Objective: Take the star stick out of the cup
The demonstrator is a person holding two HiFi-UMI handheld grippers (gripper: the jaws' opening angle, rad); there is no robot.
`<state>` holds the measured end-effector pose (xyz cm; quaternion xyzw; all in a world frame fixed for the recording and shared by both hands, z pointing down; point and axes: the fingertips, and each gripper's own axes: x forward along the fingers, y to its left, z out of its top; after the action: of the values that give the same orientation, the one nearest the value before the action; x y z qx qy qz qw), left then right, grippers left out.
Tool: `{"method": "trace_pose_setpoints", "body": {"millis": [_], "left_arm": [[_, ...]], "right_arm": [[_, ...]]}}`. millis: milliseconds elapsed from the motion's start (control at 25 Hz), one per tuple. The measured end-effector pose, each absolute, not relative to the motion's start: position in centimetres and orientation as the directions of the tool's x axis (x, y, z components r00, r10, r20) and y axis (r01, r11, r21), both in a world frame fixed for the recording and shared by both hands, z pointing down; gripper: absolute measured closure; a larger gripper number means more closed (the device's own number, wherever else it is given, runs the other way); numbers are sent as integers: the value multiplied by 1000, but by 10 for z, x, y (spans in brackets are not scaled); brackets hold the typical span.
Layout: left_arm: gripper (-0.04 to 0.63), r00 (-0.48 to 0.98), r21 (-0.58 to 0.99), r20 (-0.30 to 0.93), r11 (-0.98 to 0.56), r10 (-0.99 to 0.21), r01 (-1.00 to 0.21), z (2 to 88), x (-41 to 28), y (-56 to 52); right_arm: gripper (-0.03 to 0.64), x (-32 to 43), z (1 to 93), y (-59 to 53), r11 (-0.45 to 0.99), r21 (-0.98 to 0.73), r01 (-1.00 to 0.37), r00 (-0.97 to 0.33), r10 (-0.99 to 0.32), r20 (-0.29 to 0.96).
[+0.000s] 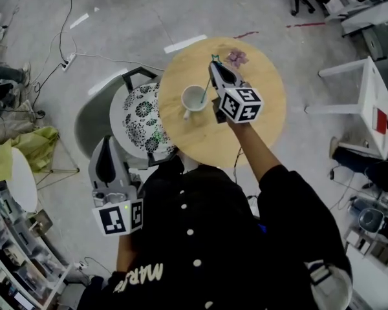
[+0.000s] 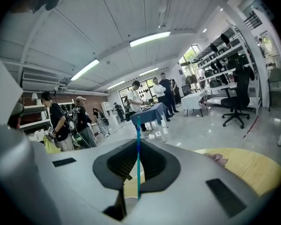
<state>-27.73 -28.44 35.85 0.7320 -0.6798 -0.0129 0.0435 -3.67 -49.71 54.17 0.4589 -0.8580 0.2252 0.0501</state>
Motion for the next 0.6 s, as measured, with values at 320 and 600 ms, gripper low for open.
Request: {"method": "trace_pose_setpoints", "body": {"millis": [320,600], "left_arm": [[591,122,75,-12,-123,-992,-990,342,-253,-287],[591,153,65,-48,-156,-987,-986,330,-238,-290]], "right_arm": [[601,-12,445,-460,539,-325,-777,-599,-792,119],[601,28,369,-420,552,-281,-785,-571,-821,-17]]}}
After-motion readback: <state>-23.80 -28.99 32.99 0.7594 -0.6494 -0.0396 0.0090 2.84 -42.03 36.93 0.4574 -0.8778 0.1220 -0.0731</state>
